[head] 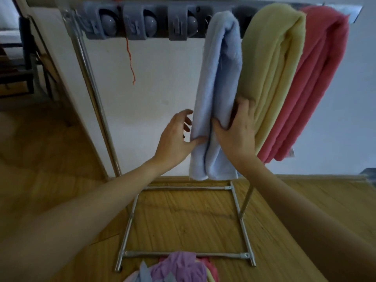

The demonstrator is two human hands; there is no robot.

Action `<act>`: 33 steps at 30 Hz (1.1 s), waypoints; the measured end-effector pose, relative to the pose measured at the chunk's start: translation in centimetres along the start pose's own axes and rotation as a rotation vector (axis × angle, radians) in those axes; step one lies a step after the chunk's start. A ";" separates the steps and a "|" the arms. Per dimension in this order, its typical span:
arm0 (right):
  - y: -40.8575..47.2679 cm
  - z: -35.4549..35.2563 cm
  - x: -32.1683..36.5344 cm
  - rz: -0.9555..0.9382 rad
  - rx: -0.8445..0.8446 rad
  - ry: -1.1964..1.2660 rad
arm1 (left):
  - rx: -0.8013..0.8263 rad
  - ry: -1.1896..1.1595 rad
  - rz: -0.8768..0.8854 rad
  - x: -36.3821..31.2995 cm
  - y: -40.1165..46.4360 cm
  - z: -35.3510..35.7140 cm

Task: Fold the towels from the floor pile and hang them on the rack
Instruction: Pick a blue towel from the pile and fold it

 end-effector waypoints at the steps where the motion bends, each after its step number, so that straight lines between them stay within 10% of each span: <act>1: -0.3 0.1 -0.2 -0.043 0.029 -0.069 | 0.034 -0.024 -0.067 0.9 -0.4 0.6; 7: -0.9 -0.5 -0.7 -0.065 0.027 -0.033 | 0.041 -0.025 -0.337 4.0 -0.6 2.6; 16: -4.1 -0.7 0.5 0.029 0.039 0.153 | -0.265 0.061 -0.279 6.2 -2.4 -2.2; 33: -8.3 3.8 -5.1 0.147 0.299 -0.152 | -0.264 0.168 -0.210 6.9 -3.6 -1.5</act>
Point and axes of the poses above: each hand's wrist, its own y-axis towards the middle knuckle, its own z-axis out of the palm, x = y × z, the point moved 6 cm from there along y, towards the middle knuckle, and after that the axes turned 14 degrees about -x, right-handed, at the moved point
